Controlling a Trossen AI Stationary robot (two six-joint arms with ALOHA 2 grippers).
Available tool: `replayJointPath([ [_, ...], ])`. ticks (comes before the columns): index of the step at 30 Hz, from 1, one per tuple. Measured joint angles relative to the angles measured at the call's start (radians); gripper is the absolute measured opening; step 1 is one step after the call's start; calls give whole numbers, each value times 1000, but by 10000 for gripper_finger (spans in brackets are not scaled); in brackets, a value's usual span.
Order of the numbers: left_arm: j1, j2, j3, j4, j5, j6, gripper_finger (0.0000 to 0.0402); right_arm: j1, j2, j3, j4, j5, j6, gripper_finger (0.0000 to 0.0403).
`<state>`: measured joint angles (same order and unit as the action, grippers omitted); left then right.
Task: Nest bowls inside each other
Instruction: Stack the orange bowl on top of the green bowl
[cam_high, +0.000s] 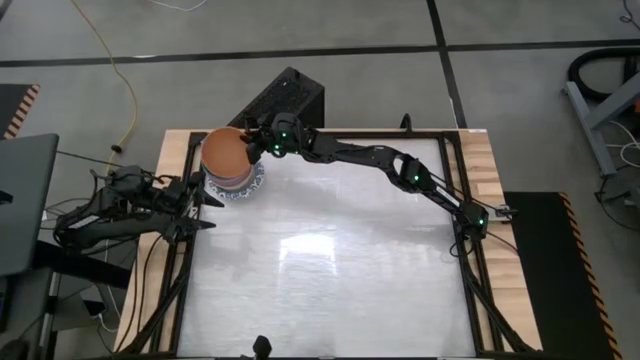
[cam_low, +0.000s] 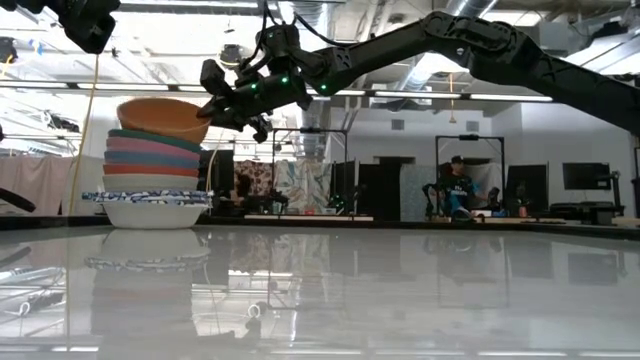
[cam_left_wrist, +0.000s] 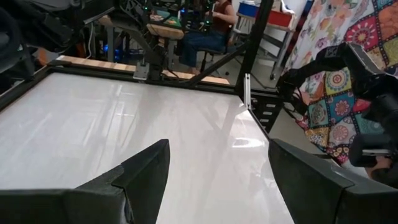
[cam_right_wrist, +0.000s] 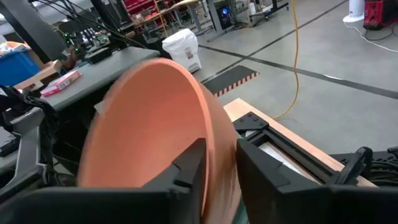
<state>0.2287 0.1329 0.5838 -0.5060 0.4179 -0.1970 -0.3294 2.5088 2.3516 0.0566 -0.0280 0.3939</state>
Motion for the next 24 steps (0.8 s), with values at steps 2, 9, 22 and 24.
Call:
replayJointPath([
  [2,0,0,0,0,0,0,263,0,0,0,4,1,-2,120],
  [9,0,0,0,-11,-28,0,263,-2,0,3,82,1,-40,144],
  [22,0,0,0,-105,-318,-2,262,-3,-3,4,131,-76,-202,111],
  [24,0,0,0,-106,-318,-6,262,-5,-3,-9,127,-76,-215,105],
])
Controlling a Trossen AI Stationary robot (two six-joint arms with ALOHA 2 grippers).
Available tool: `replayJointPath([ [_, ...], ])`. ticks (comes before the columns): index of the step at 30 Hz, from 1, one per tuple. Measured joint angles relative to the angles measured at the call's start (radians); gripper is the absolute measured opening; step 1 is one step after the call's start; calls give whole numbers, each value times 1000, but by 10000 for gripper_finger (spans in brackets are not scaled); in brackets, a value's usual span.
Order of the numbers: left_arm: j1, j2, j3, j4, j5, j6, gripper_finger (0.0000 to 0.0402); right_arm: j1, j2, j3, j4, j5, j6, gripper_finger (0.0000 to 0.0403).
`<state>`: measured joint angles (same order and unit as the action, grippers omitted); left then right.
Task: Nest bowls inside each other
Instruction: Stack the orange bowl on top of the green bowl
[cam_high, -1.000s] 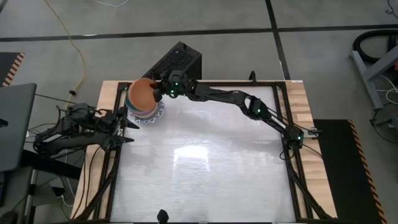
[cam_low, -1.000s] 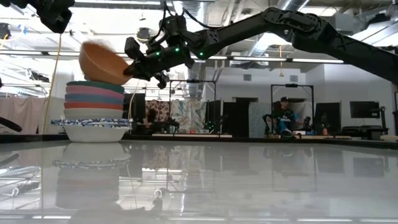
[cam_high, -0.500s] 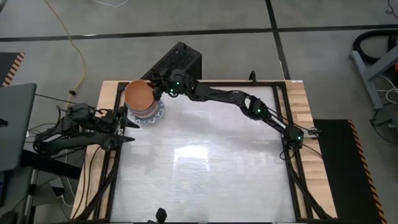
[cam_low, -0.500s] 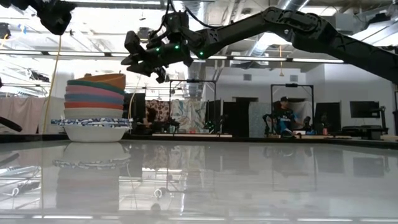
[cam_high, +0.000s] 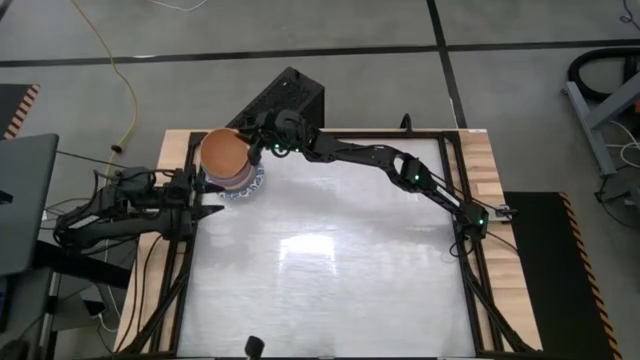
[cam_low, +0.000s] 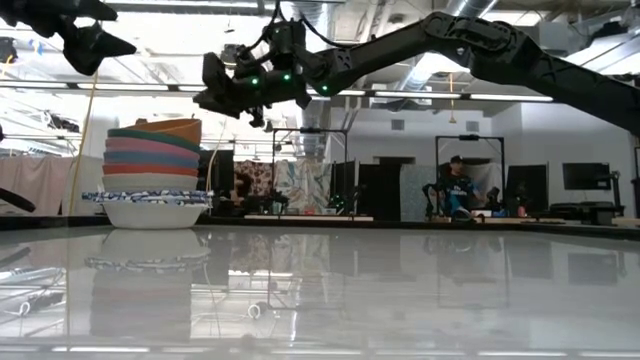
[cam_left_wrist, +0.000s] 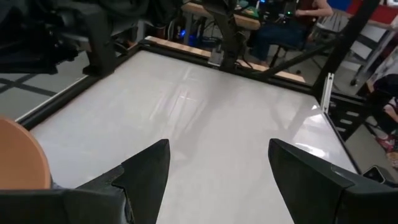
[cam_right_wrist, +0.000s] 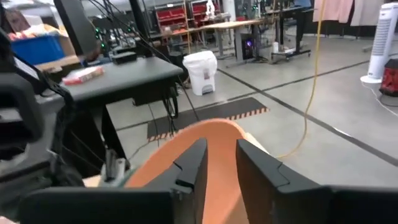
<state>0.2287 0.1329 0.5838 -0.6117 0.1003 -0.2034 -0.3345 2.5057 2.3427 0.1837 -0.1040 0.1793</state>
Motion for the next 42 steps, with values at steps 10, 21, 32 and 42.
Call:
replayJointPath([
  [10,0,0,0,-1,0,-30,262,-11,1,-9,-131,28,-20,97],
  [21,0,0,0,5,-21,-30,262,-6,1,-9,-61,29,-31,97],
  [32,0,42,0,94,-781,66,260,6,-6,-9,-31,50,-35,97],
  [42,1,276,0,215,-1063,68,149,16,-144,-8,-221,51,-135,97],
])
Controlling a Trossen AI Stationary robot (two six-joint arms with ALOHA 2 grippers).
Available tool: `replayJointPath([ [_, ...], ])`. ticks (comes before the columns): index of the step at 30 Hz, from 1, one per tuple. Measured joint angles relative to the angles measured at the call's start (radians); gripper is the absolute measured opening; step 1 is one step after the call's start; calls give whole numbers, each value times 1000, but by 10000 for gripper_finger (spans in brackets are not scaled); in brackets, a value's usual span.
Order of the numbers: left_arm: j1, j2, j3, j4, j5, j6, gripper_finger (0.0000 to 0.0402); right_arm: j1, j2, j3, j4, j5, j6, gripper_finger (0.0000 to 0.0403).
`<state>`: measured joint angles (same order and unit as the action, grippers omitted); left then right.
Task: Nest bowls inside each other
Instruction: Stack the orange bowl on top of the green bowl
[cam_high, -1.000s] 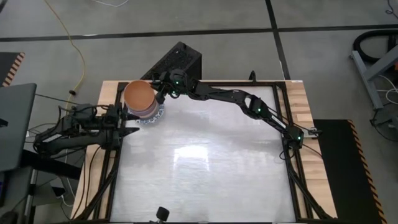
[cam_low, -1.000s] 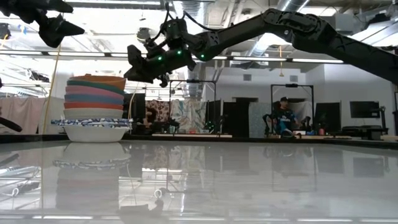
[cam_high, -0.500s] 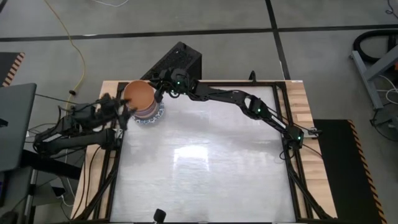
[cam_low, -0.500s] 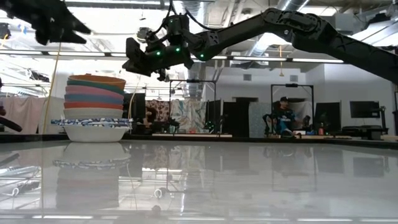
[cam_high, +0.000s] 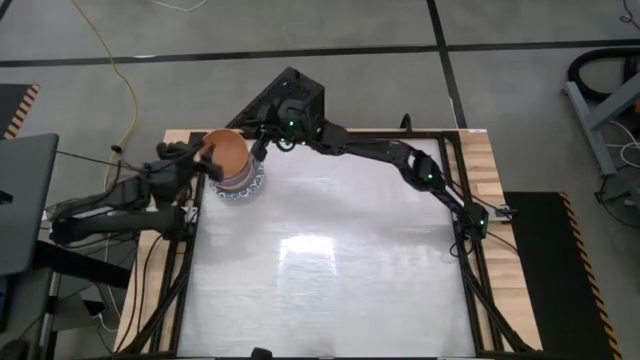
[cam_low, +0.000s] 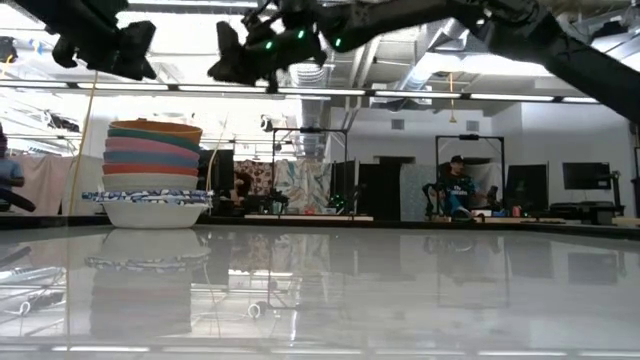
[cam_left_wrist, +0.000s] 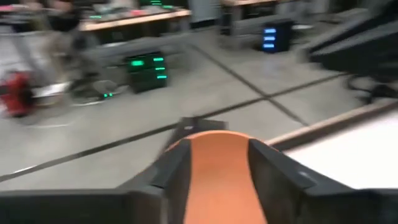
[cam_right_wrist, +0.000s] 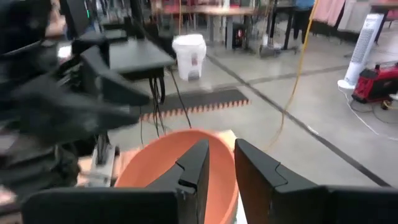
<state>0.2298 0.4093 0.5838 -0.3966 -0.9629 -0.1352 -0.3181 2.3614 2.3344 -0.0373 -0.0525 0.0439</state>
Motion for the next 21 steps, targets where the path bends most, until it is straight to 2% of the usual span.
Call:
replayJointPath([
  [3,0,53,0,34,-78,0,91,10,-57,0,-94,2,-43,97],
  [7,1,84,0,113,-46,27,14,27,-147,0,-189,2,-101,97],
  [13,54,134,0,205,-33,75,1,51,-261,0,-293,4,-133,97],
  [21,221,268,0,280,117,105,0,94,-332,0,-377,128,-210,97],
])
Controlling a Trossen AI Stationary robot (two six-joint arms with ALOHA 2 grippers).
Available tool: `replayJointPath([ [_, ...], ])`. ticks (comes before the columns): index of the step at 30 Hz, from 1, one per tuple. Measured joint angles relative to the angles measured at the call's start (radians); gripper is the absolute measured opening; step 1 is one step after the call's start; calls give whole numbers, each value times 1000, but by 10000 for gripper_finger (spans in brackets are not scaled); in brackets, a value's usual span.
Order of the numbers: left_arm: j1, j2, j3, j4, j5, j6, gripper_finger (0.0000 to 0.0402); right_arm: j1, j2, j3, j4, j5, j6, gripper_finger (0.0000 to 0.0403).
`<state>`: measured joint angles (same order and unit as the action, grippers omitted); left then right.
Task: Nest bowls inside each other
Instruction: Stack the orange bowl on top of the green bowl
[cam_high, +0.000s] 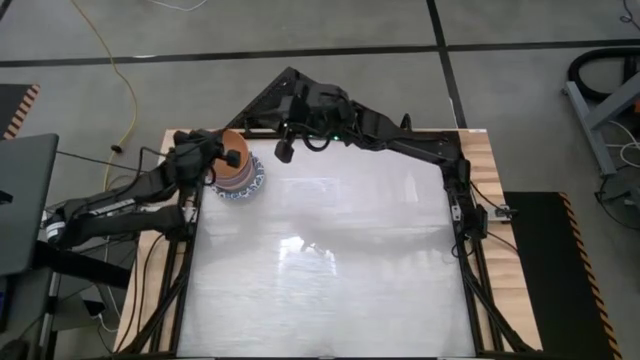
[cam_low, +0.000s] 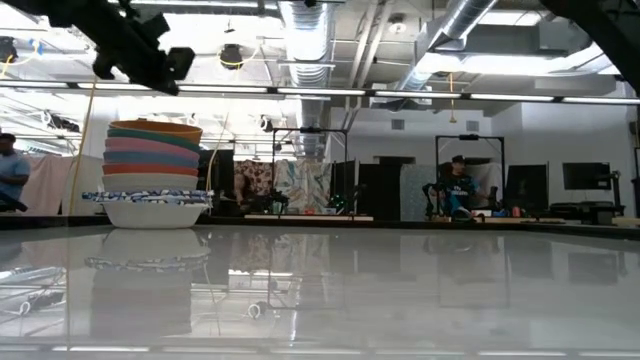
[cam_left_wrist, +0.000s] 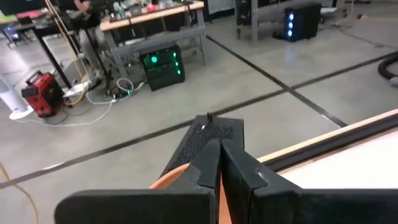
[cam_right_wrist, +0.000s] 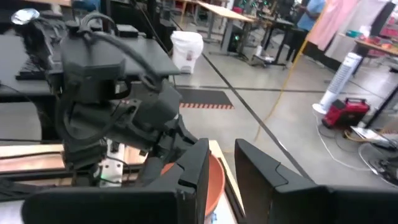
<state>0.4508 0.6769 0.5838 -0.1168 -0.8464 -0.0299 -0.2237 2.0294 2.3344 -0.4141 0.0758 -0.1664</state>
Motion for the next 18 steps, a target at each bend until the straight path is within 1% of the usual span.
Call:
replayJointPath([
  [4,91,49,0,8,83,-4,0,7,1,0,-39,13,-3,97],
  [9,180,100,0,12,154,3,0,8,2,0,-76,13,-2,97],
  [18,277,182,0,10,296,-7,0,12,2,0,-94,13,1,97],
])
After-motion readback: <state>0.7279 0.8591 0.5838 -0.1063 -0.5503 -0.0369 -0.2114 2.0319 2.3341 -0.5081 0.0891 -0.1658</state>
